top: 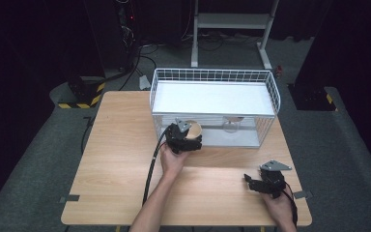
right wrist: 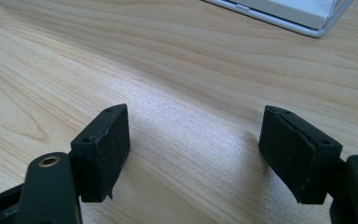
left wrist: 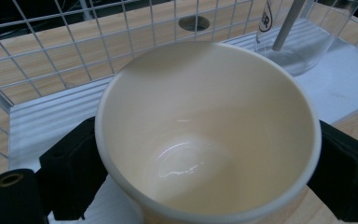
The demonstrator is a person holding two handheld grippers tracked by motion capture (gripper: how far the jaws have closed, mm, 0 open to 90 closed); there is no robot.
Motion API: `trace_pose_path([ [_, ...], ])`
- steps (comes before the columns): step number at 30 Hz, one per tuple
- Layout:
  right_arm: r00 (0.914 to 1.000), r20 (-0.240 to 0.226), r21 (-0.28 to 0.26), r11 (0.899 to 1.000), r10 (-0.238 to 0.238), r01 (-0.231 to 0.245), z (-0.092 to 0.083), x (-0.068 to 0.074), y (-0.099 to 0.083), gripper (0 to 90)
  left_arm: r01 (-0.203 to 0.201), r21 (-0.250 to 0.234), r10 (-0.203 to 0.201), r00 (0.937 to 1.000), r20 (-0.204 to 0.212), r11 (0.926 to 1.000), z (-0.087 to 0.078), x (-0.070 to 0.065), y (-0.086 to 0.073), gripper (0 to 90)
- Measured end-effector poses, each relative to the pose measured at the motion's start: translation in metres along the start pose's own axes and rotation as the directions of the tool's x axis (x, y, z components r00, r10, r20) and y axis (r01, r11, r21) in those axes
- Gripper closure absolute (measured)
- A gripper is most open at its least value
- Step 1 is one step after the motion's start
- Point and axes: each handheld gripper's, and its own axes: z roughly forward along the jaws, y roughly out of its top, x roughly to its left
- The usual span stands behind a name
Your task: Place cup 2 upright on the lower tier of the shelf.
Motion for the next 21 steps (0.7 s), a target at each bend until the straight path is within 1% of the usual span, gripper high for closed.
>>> trace_pose_path([
  [4, 1.0000, 0.000, 0.000, 1.000, 0.000, 0.000, 0.0000, 0.0000, 0.0000, 24.8, -0.003, -0.004, 0.003, 0.9999, -0.012, 1.0000, 0.0049, 0.0009, 0.0012, 10.0],
  [6, 1.0000, 0.000, 0.000, 1.000, 0.000, 0.000, 0.0000, 0.0000, 0.0000, 24.8, 0.005, -0.007, -0.005, 0.9999, -0.013, 1.0000, 0.0061, 0.0005, 0.0010, 9.9],
  [7, 1.0000, 0.000, 0.000, 1.000, 0.000, 0.000, 0.0000, 0.0000, 0.0000, 24.9, 0.008, -0.017, -0.008, 0.9998, -0.017, 0.9998, 0.0084, 0.0008, 0.0010, 9.9],
  [9, 1.0000, 0.000, 0.000, 1.000, 0.000, 0.000, 0.0000, 0.0000, 0.0000, 24.8, 0.007, -0.021, -0.007, 0.9999, -0.012, 0.9998, 0.0096, 0.0023, 0.0007, 9.8],
  [10, 1.0000, 0.000, 0.000, 1.000, 0.000, 0.000, 0.0000, 0.0000, 0.0000, 24.8, 0.014, -0.020, -0.014, 0.9999, -0.009, 0.9997, 0.0097, 0.0025, 0.0007, 9.8],
  [13, 1.0000, 0.000, 0.000, 1.000, 0.000, 0.000, 0.0000, 0.0000, 0.0000, 24.9, 0.009, -0.019, -0.009, 0.9999, -0.007, 0.9998, 0.0097, 0.0035, 0.0006, 9.7],
  [15, 1.0000, 0.000, 0.000, 1.000, 0.000, 0.000, 0.0000, 0.0000, 0.0000, 24.8, 0.013, -0.021, -0.013, 0.9999, -0.005, 0.9997, 0.0099, 0.0028, 0.0004, 9.7],
  [17, 1.0000, 0.000, 0.000, 1.000, 0.000, 0.000, 0.0000, 0.0000, 0.0000, 24.8, -0.001, -0.028, 0.001, 0.9996, -0.028, 0.9996, 0.0095, 0.0008, 0.0008, 9.6],
  [19, 1.0000, 0.000, 0.000, 1.000, 0.000, 0.000, 0.0000, 0.0000, 0.0000, 24.8, -0.007, -0.028, 0.006, 0.9995, -0.030, 0.9996, 0.0093, 0.0007, 0.0010, 9.4],
  [21, 1.0000, 0.000, 0.000, 1.000, 0.000, 0.000, 0.0000, 0.0000, 0.0000, 24.9, -0.002, -0.027, 0.002, 0.9998, -0.020, 0.9996, 0.0089, 0.0017, 0.0009, 9.4],
])
